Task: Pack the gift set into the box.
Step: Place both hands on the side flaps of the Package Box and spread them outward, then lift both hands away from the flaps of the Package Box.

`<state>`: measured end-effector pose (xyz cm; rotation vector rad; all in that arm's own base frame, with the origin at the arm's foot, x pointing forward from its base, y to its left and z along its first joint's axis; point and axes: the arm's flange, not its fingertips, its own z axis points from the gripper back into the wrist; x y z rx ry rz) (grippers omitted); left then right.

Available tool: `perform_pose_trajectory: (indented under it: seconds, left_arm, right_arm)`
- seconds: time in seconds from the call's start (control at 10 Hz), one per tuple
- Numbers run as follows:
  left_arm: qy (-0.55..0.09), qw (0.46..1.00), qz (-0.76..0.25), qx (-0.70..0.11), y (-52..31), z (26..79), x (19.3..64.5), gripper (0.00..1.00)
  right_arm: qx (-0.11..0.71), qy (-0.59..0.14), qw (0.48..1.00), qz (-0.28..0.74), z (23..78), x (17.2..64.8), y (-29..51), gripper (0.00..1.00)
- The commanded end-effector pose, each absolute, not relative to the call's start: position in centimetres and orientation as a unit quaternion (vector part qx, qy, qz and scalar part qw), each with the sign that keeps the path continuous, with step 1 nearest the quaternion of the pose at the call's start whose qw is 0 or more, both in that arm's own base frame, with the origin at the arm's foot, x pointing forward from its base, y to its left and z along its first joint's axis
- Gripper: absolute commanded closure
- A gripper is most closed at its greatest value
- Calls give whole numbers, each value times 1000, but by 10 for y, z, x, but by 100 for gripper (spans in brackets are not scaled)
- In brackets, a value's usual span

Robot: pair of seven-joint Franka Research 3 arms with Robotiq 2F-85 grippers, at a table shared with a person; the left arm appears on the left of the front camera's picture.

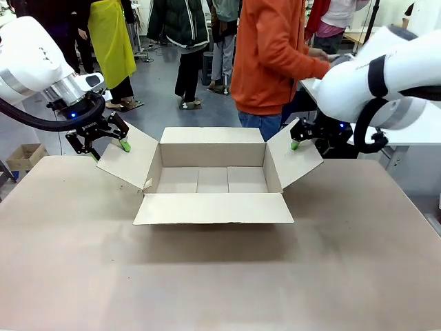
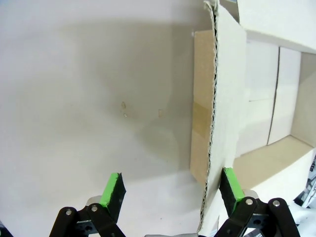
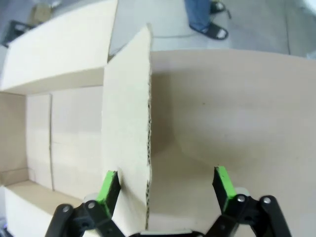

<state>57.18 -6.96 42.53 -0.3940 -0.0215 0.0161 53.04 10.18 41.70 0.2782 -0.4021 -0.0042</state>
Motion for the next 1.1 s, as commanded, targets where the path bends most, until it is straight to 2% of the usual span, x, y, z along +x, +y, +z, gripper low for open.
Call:
perform_pose_trajectory:
  seconds: [0.0, 0.1, 1.0]
  left_arm:
    - [-11, 982, 13, -189, -69, 428, 570, 0]
    - [-11, 982, 13, -189, -69, 428, 570, 0]
    - [-11, 982, 13, -189, -69, 428, 570, 0]
  right_arm:
    - [253, -209, 944, 28, 381, 538, 83, 0]
    - [138, -199, 970, -2, 417, 530, 102, 0]
    - [138, -199, 970, -2, 417, 530, 102, 0]
